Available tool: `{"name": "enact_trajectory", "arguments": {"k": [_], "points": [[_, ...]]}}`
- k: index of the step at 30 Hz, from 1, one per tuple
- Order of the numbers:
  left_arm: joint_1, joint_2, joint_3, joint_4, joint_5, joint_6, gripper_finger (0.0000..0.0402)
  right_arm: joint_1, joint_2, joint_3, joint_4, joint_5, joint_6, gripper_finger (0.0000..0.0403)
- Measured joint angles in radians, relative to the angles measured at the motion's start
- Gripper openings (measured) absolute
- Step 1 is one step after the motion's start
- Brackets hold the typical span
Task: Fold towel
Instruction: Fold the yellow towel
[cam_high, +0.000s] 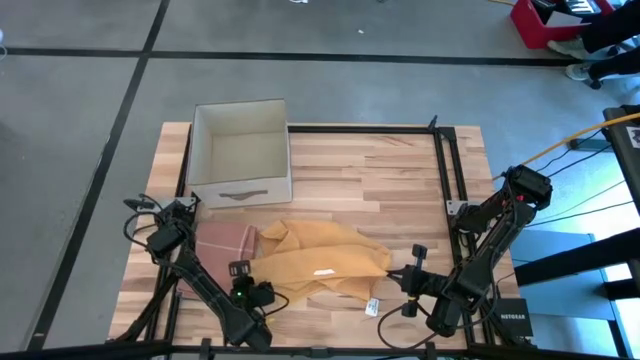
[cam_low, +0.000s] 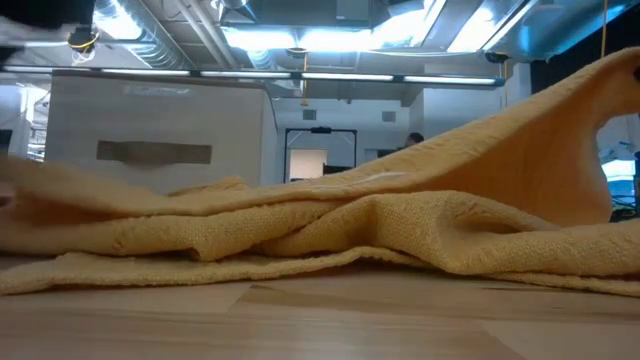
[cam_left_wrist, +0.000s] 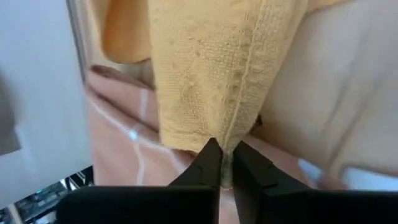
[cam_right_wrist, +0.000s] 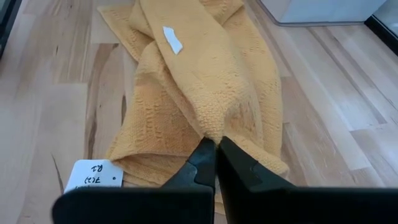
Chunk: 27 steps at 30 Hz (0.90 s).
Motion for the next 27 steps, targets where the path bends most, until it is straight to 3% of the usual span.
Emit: {"name": "enact_trajectory", "arguments": {"k": [12,21,27], "points": [[-0.005,-0.192,0.077,0.005,0.031,-0.02,0.0027,0.0,0.0,0.0,0.008,-0.018,0.001,0.001],[-0.001,-0.218,0.077,0.046,0.031,-0.024,0.0028,-0.002,0.0,0.0,0.02,-0.127,0.019,0.001],[-0.001,-0.218,0.077,0.112,0.03,0.02,0.0029,-0.009,0.0,0.0,0.022,-0.099,0.026,0.001]]}}
